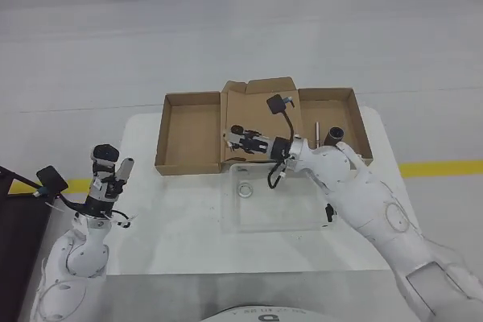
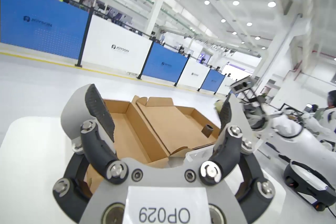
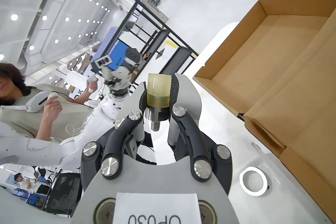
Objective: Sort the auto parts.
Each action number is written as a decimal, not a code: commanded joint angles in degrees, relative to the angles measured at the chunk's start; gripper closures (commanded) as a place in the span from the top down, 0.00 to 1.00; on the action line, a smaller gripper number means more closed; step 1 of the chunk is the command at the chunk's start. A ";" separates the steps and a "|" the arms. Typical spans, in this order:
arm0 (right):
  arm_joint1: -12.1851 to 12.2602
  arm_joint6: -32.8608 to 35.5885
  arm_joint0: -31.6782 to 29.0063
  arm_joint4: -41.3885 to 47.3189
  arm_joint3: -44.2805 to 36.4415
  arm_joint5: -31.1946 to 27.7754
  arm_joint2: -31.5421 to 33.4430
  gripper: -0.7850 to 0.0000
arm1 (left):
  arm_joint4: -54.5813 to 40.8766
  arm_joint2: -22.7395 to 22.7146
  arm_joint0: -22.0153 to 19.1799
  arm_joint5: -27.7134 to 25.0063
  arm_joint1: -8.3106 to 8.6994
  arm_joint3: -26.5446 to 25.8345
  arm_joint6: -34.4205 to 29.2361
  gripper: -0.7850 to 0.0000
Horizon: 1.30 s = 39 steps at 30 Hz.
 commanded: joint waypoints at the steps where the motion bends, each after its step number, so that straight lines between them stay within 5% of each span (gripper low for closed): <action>1: -1.59 -2.17 3.23 -0.84 4.12 1.18 -3.84 0.00 | 0.54 -1.07 0.90 -6.80 0.04 -0.01 3.19 1.00; 10: -9.15 -12.38 12.88 -6.21 17.95 3.75 -16.09 0.00 | 4.21 -1.97 2.16 -9.15 -0.36 -0.29 7.03 1.00; 25: -20.77 -22.97 19.03 -18.83 39.95 9.80 -27.40 0.00 | 4.21 -1.97 2.16 -9.15 -0.36 -0.29 7.03 1.00; 30: -23.30 -23.94 20.12 -19.75 44.89 8.82 -27.72 0.36 | 4.21 -1.97 2.16 -9.15 -0.36 -0.29 7.03 1.00; 36: -25.37 -24.39 21.11 -20.30 48.43 7.62 -27.21 0.53 | 4.21 -1.97 2.16 -9.15 -0.36 -0.29 7.03 1.00; 38: -25.80 -23.80 21.09 -18.45 48.99 5.92 -26.22 0.82 | 4.21 -1.97 2.16 -9.15 -0.36 -0.29 7.03 1.00; 39: -25.91 -23.44 21.24 -17.29 49.21 4.70 -25.52 0.88 | 4.21 -1.97 2.16 -9.15 -0.36 -0.29 7.03 1.00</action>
